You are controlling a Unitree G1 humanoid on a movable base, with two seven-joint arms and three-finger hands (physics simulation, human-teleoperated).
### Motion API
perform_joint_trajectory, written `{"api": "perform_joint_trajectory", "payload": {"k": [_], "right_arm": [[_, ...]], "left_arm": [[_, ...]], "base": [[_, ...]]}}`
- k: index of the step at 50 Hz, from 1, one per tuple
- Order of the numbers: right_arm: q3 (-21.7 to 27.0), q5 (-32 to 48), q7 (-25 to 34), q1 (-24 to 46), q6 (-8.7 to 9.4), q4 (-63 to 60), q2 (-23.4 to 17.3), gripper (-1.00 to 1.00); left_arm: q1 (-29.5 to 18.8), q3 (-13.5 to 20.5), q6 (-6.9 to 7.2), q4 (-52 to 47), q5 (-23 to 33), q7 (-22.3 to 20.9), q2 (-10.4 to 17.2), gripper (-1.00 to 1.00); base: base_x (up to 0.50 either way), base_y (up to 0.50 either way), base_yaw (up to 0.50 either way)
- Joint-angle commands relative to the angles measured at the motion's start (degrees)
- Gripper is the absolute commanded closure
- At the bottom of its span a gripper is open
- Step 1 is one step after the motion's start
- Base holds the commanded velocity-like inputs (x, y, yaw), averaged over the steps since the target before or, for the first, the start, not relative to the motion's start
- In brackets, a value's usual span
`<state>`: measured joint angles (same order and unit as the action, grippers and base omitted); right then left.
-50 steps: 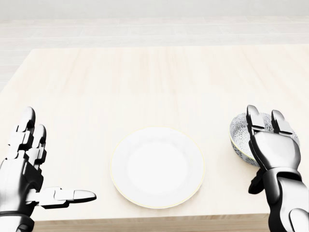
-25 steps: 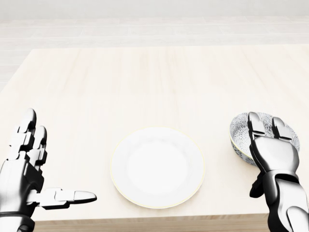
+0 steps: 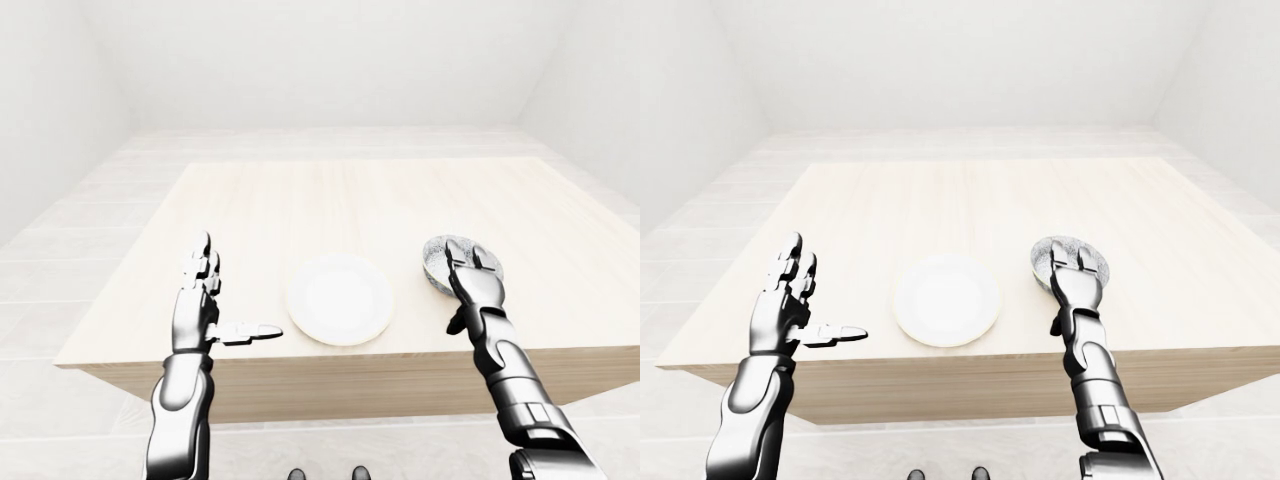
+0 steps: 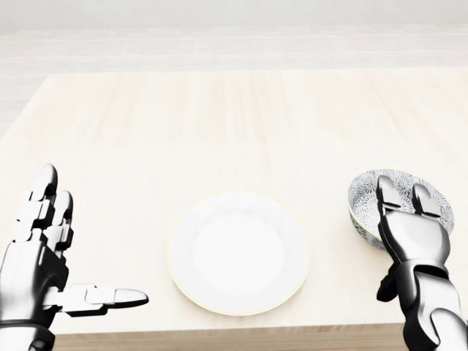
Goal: Put the bowl on the plate.
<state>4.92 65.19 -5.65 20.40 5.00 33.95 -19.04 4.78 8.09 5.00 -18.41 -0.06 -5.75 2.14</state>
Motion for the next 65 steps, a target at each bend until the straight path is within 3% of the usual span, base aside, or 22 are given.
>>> {"api": "perform_joint_trajectory", "payload": {"k": [1, 34, 58, 60, 65], "right_arm": [[-0.5, -1.1, -1.5, 0.8, 0.0, 2.4, -0.4, -1.0], [-1.6, -3.8, -6.0, 3.2, 0.0, 10.7, -0.9, -1.0], [-2.0, -3.8, -5.4, 2.5, 0.0, 9.2, -1.4, -1.0], [-2.0, -3.7, -5.4, 2.5, 0.0, 9.2, -1.4, -0.91], [-1.9, -3.5, -5.1, 2.2, 0.0, 8.5, -1.4, -0.2]], "left_arm": [[0.0, 0.1, 0.0, -0.3, -0.1, 0.0, 0.1, -1.0], [0.1, 0.0, 0.0, 0.3, 0.5, 0.1, 0.0, -1.0], [0.1, -0.2, 0.0, 0.3, 0.6, 0.2, -0.1, -1.0], [0.1, -0.2, 0.0, 0.4, 0.6, 0.2, -0.1, -1.0], [0.1, -0.2, 0.0, 0.4, 0.6, 0.2, 0.0, -1.0]], "base": [[0.0, 0.0, 0.0], [0.0, 0.0, 0.0], [0.0, 0.0, 0.0], [0.0, 0.0, 0.0], [0.0, 0.0, 0.0]]}}
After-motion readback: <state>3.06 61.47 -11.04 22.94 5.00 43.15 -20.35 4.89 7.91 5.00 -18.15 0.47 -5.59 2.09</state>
